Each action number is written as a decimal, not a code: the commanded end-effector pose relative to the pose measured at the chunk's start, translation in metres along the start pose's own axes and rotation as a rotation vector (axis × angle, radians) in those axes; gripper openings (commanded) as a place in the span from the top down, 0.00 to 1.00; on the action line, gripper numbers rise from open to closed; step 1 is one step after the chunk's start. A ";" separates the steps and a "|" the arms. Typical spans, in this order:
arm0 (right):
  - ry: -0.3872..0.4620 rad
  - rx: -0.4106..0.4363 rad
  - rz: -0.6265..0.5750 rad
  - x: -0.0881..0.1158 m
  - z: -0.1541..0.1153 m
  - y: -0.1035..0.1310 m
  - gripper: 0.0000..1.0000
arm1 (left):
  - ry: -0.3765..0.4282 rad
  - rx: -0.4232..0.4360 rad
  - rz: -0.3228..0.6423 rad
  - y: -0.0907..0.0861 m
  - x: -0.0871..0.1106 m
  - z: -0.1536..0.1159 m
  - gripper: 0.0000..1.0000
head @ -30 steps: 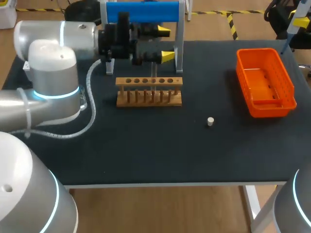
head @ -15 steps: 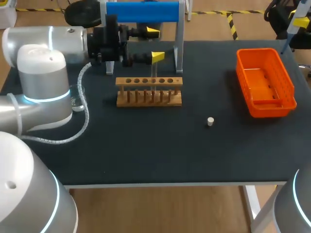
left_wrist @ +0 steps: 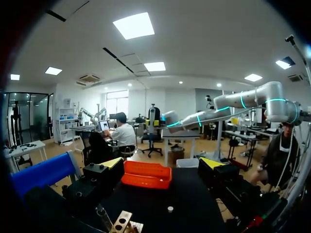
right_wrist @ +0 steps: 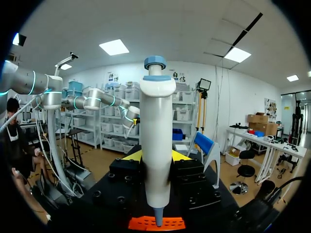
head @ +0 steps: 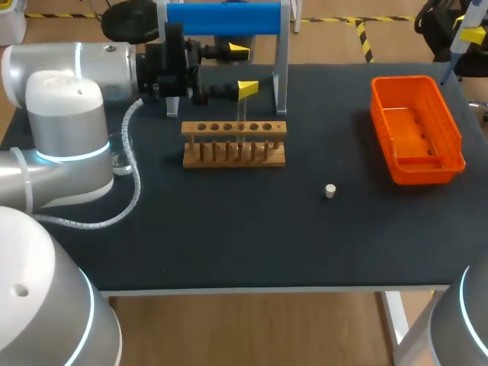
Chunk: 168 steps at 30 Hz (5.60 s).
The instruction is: Invert the test tube, pick up the pipette, mount the tip to pipette, aspirate from beaker and dispense into the tube, eject the tip, return the pipette, and cap with the stopper.
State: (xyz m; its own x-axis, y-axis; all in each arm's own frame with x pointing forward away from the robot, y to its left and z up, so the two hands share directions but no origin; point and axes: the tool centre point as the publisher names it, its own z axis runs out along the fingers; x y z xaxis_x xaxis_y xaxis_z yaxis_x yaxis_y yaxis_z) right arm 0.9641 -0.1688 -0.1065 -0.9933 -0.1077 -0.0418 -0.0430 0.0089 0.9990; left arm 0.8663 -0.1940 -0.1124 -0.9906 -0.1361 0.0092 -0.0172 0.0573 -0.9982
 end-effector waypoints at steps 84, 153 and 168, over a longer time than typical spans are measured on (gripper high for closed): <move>0.114 0.012 0.108 0.067 0.331 -0.043 1.00 | -0.003 0.001 0.001 0.000 0.001 -0.001 0.00; 0.145 0.004 0.064 0.053 0.419 -0.033 1.00 | -0.003 0.001 0.001 0.000 0.001 -0.001 0.51; 0.134 -0.004 0.065 0.053 0.421 -0.032 1.00 | -0.003 0.001 0.001 0.000 0.001 -0.001 1.00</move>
State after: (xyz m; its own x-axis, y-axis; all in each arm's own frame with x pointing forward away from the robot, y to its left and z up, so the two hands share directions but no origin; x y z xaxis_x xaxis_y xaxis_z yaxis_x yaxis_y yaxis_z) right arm 0.8642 0.2421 -0.1462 -0.9703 -0.2408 0.0241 0.0211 0.0149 0.9997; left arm 0.8700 -0.1918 -0.1116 -0.9903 -0.1388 0.0084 -0.0166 0.0577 -0.9982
